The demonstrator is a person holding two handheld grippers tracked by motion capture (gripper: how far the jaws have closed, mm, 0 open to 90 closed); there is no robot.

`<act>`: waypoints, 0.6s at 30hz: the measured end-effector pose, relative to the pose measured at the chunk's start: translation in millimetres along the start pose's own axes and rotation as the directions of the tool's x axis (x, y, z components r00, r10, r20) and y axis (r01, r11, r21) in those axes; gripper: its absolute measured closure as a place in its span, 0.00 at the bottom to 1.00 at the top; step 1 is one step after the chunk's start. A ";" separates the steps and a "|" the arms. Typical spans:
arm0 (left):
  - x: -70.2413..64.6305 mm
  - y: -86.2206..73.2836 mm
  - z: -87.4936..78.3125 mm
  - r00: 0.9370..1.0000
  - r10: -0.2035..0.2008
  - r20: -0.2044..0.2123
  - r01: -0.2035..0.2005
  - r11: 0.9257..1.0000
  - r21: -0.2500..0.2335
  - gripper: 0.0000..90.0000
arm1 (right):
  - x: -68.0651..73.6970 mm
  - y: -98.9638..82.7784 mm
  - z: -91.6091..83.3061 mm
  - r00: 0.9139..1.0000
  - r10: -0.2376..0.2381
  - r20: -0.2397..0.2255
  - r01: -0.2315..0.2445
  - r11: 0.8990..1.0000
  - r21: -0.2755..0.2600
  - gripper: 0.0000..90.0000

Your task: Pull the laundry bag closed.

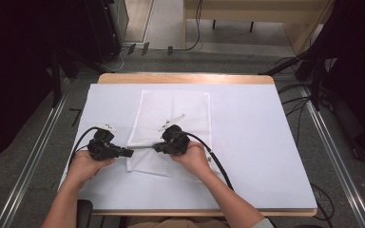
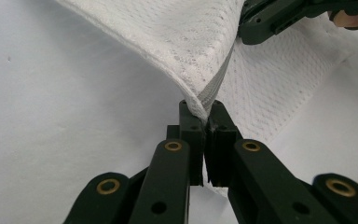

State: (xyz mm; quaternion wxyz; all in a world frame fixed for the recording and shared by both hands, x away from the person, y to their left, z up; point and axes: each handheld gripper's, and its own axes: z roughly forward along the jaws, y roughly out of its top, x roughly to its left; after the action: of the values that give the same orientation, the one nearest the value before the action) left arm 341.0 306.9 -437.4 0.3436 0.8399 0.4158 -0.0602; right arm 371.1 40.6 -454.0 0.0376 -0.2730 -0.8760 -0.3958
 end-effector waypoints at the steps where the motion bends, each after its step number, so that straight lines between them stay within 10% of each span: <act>1: -0.4 0.0 0.0 1.000 0.000 0.003 0.000 1.000 0.000 0.98 | -0.5 -0.5 -0.6 1.000 -0.004 0.004 0.004 1.000 0.002 0.98; 18: 0.1 -0.3 -0.3 1.000 0.000 -0.004 0.000 1.000 -0.003 0.98 | -2.9 -7.0 -7.3 1.000 -0.014 0.028 0.013 1.000 0.006 0.98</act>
State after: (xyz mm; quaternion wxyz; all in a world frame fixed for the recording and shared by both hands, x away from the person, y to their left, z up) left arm 340.8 307.2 -437.4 0.3442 0.8394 0.4165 -0.0581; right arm 368.8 30.3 -454.5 0.0236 -0.2724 -0.8795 -0.3895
